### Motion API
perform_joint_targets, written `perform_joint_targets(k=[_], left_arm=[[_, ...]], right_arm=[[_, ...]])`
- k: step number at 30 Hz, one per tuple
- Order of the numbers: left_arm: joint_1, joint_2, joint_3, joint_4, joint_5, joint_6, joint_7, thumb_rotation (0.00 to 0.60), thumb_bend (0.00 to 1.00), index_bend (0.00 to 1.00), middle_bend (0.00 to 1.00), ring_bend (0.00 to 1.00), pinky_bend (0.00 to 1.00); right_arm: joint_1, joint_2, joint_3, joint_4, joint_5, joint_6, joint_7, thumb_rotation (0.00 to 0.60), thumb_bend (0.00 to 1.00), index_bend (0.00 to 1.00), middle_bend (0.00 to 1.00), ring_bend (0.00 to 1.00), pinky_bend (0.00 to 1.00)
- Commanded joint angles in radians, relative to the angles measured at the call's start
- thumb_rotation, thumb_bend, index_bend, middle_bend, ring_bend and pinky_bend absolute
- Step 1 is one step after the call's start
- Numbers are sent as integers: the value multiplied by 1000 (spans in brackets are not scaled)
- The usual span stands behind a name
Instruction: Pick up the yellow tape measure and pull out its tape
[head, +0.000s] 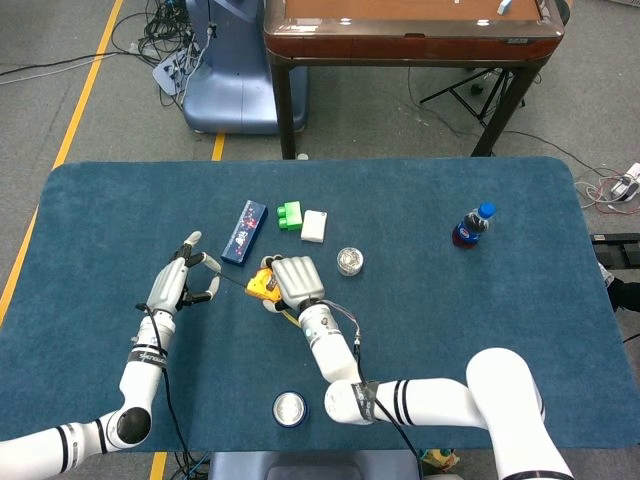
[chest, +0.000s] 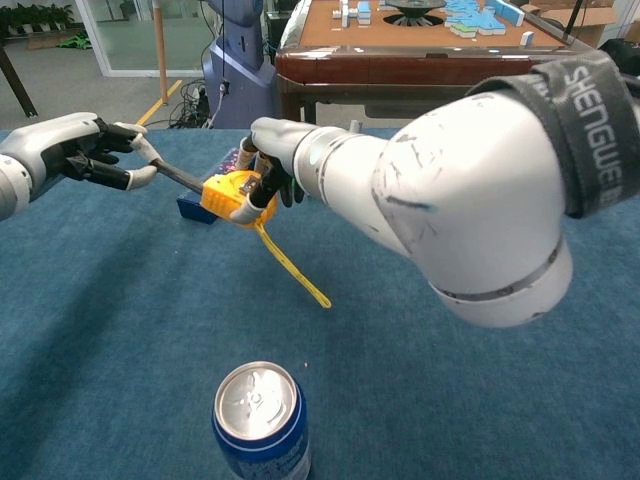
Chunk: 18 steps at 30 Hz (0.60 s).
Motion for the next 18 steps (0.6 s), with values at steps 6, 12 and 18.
perform_joint_targets(k=[6,12,18], left_arm=[[1,5,5,1,-4,-24,-15,600,488,534,0,0,0],[8,12,11,1,10,-31,-35,600,517,549,6,0,0],[28,26,26,-2,35,-20,-53,600,518,547,15,0,0]], right_arm=[[9,21,7,-3,36,-29,-11,600,736,702,671,621,428],[12,38,-3,-8,51,-43,-16,600,736,702,671,621,428],[-8,82,-26,-42,43,-56,-5,600,736,702,670,621,428]])
